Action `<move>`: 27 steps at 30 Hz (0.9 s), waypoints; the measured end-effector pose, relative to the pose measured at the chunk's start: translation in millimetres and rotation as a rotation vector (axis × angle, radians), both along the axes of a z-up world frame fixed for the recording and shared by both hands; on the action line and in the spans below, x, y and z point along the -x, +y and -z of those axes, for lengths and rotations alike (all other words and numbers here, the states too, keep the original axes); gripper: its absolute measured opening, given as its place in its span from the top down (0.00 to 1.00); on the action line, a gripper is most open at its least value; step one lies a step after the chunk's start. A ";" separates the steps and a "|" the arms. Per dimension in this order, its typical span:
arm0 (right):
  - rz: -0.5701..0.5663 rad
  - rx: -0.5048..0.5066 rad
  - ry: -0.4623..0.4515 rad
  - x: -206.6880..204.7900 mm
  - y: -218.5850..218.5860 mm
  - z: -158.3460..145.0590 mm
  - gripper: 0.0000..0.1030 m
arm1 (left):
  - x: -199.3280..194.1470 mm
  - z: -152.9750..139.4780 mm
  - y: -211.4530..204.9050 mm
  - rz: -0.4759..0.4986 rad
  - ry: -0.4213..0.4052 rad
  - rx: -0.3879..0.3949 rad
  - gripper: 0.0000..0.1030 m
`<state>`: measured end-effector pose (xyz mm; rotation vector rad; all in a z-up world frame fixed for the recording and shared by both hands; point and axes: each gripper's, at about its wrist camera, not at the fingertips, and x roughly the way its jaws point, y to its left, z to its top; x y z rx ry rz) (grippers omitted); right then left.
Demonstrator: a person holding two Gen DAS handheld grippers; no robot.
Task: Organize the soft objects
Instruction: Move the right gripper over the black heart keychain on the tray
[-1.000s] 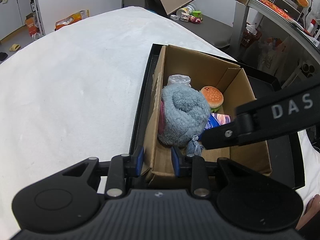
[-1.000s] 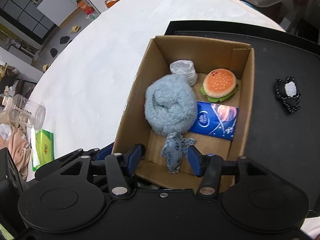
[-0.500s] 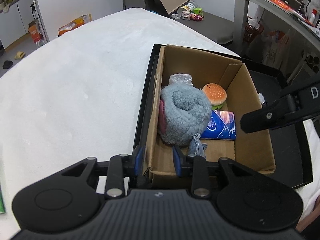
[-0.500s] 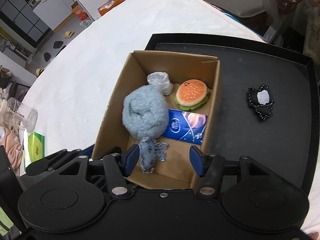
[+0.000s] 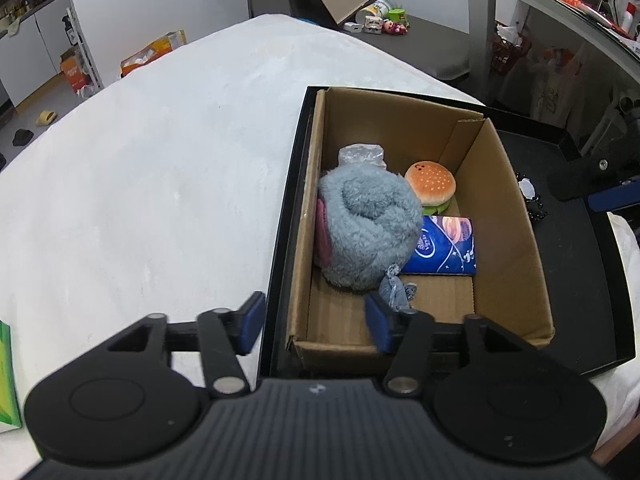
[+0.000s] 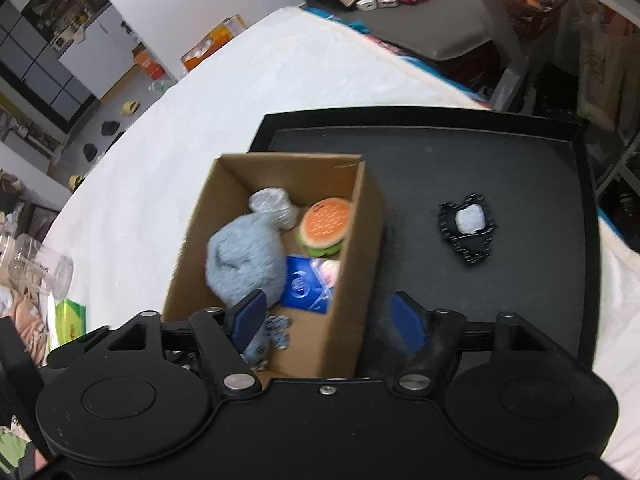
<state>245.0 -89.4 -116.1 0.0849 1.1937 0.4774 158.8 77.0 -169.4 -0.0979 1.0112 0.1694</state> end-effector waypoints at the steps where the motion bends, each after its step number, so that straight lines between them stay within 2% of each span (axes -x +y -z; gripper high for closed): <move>1: 0.002 0.002 0.001 -1.9 -3.8 1.6 0.31 | 0.5 -1.0 -1.0 0.003 -0.004 -0.003 0.41; 6: 0.003 0.006 0.003 -7.4 -19.0 8.2 0.26 | 1.7 -4.5 -6.9 0.005 -0.020 -0.036 0.30; 9: 0.005 -0.001 0.002 -11.7 -26.5 9.6 0.21 | -0.1 -4.7 -10.0 0.010 -0.015 -0.052 0.29; 11: 0.009 -0.010 -0.003 -15.1 -30.1 10.2 0.14 | -2.2 -3.9 -11.6 0.010 -0.002 -0.067 0.29; 17: 0.005 -0.012 -0.028 -28.3 -39.8 16.7 0.07 | -4.4 -4.3 -20.3 0.027 0.000 -0.111 0.27; 27: 0.018 -0.067 0.003 -51.8 -62.7 49.7 0.07 | -10.0 -1.2 -26.8 0.024 0.042 -0.155 0.25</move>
